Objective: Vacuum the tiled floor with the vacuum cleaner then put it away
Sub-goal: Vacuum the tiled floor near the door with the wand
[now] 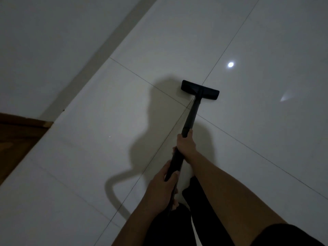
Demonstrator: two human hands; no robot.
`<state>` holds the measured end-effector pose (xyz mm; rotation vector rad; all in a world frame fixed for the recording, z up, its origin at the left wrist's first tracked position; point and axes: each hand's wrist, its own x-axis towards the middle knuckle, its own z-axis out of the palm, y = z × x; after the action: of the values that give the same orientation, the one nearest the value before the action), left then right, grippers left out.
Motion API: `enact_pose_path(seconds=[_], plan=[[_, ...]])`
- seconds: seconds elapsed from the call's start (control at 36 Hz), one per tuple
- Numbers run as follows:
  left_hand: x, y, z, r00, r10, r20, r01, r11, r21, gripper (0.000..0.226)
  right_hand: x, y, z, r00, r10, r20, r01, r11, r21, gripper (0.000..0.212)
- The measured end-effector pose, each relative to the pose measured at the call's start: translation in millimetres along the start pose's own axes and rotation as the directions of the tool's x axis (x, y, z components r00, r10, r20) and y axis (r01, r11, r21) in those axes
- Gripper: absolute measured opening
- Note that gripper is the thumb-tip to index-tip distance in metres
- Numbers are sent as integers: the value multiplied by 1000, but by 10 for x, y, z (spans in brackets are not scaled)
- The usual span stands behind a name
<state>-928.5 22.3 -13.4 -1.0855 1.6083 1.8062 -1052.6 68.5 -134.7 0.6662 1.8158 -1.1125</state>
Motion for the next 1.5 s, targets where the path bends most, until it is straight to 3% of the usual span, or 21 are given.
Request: enact_pose_path(seconds=[0.39, 0.72, 1.03, 1.22, 1.39, 1.5], plan=[[5, -199, 764, 999, 34, -8, -32, 988, 150, 43, 55, 310, -739, 1000, 21, 22, -22, 998, 62, 66], [-208, -399, 1034, 1000, -18, 3, 18, 998, 57, 33, -98, 591, -1003, 974, 101, 200, -129, 983, 129, 68], [-544, -691, 562, 987, -159, -3, 159, 987, 37, 48, -413, 895, -536, 952, 127, 277, -179, 969, 170, 70], [-720, -878, 54, 978, -208, 7, 207, 978, 38, 35, -558, 1054, 3, 944, 133, 303, -204, 955, 215, 70], [-870, -1105, -323, 978, -180, -103, 201, 944, 263, 51, -788, 1208, 382, 932, 125, 340, -202, 958, 203, 74], [-975, -1215, -503, 977, -132, -169, 186, 914, 360, 46, -903, 1279, 562, 920, 116, 373, -202, 959, 198, 75]])
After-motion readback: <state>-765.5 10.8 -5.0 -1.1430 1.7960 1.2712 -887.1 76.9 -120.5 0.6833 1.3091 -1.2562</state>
